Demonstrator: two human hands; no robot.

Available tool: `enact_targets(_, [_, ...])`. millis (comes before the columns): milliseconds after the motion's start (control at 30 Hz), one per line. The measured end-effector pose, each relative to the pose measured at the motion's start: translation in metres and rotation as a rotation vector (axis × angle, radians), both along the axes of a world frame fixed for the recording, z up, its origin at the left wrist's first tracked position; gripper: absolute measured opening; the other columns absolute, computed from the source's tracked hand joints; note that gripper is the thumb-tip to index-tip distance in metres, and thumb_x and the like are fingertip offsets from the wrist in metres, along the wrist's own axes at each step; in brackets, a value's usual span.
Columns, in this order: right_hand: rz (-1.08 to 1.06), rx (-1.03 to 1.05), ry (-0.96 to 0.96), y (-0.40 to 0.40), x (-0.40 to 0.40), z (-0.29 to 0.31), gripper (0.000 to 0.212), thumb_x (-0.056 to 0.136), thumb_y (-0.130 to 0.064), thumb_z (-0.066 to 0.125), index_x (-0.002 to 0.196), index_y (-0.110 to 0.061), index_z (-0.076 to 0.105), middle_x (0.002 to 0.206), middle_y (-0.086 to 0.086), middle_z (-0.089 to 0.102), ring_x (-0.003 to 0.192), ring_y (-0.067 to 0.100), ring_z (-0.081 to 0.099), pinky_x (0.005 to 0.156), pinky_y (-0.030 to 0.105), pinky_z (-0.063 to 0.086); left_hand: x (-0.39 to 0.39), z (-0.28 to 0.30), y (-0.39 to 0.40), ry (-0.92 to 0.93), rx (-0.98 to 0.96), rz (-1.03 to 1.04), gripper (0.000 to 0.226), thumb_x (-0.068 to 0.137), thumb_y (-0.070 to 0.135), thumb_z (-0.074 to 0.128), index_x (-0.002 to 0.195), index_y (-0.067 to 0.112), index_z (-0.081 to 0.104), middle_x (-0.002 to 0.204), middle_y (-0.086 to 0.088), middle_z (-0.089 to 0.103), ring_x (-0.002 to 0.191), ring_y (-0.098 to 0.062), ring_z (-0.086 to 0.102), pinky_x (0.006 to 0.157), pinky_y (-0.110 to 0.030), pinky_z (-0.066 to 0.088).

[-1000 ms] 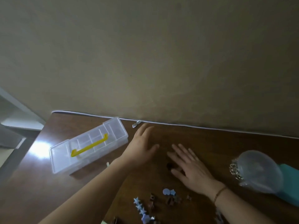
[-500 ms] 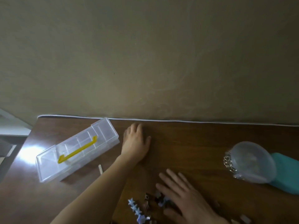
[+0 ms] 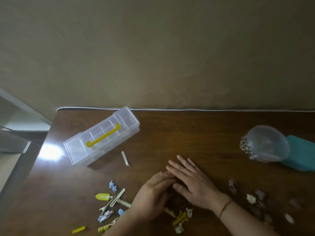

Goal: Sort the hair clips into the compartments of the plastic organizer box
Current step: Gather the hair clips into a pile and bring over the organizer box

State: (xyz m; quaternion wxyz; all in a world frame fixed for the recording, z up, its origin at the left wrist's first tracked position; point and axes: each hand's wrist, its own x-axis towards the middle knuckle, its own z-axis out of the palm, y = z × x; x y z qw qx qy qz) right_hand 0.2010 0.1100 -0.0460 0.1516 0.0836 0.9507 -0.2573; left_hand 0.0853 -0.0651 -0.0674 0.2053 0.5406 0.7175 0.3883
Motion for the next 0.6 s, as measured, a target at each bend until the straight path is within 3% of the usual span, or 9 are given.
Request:
enact_targets(67, [0.043, 0.010, -0.013, -0.012, 0.012, 0.000, 0.060, 0.097, -0.065, 0.019, 0.153, -0.043, 0.009, 0.160, -0.025, -0.004, 0.144, 0.000, -0.022, 0.120, 0.035, -0.008, -0.006, 0.005, -0.012, -0.031, 0.045, 0.084, 0.039, 0.080, 0.004, 0.050, 0.111, 0.021, 0.068, 0.111, 0.001, 0.069, 0.109, -0.016, 0.062, 0.094, -0.035, 0.050])
enact_targets(167, [0.074, 0.001, -0.029, -0.034, 0.026, 0.004, 0.062, 0.096, -0.068, 0.020, 0.152, -0.044, 0.010, 0.160, -0.024, -0.007, 0.145, 0.004, -0.022, 0.120, 0.034, -0.008, -0.011, 0.010, -0.022, 0.013, 0.046, 0.237, 0.028, 0.078, 0.009, 0.048, 0.095, 0.019, 0.067, 0.092, 0.007, 0.062, 0.090, -0.014, 0.058, 0.078, -0.034, 0.050])
enact_targets(367, [0.102, 0.046, -0.072, -0.074, 0.060, 0.005, 0.061, 0.098, -0.062, 0.022, 0.153, -0.038, 0.016, 0.163, -0.014, -0.004, 0.145, 0.007, -0.020, 0.120, 0.042, -0.010, -0.001, 0.011, -0.026, 0.130, 0.008, 0.223, 0.026, 0.084, 0.017, 0.051, 0.099, 0.017, 0.072, 0.108, 0.007, 0.066, 0.105, -0.011, 0.056, 0.093, -0.017, 0.041])
enact_targets(467, [0.007, 0.084, 0.027, -0.085, 0.073, 0.005, 0.061, 0.098, -0.062, 0.022, 0.154, -0.037, 0.013, 0.163, -0.012, 0.004, 0.147, 0.010, -0.015, 0.119, 0.043, -0.012, 0.014, 0.011, -0.018, 0.148, 0.011, 0.188, 0.025, 0.086, 0.022, 0.051, 0.098, 0.018, 0.072, 0.110, 0.008, 0.067, 0.105, -0.011, 0.054, 0.091, -0.023, 0.043])
enact_targets(600, [-0.279, 0.074, 0.129, -0.085, 0.111, 0.016, 0.058, 0.100, -0.059, 0.021, 0.154, -0.039, 0.010, 0.162, -0.019, -0.002, 0.146, 0.004, -0.020, 0.117, 0.032, -0.012, 0.043, 0.016, 0.009, 0.152, -0.005, 0.112, 0.028, 0.087, 0.029, 0.051, 0.102, 0.021, 0.073, 0.113, 0.009, 0.067, 0.110, -0.013, 0.055, 0.094, -0.030, 0.046])
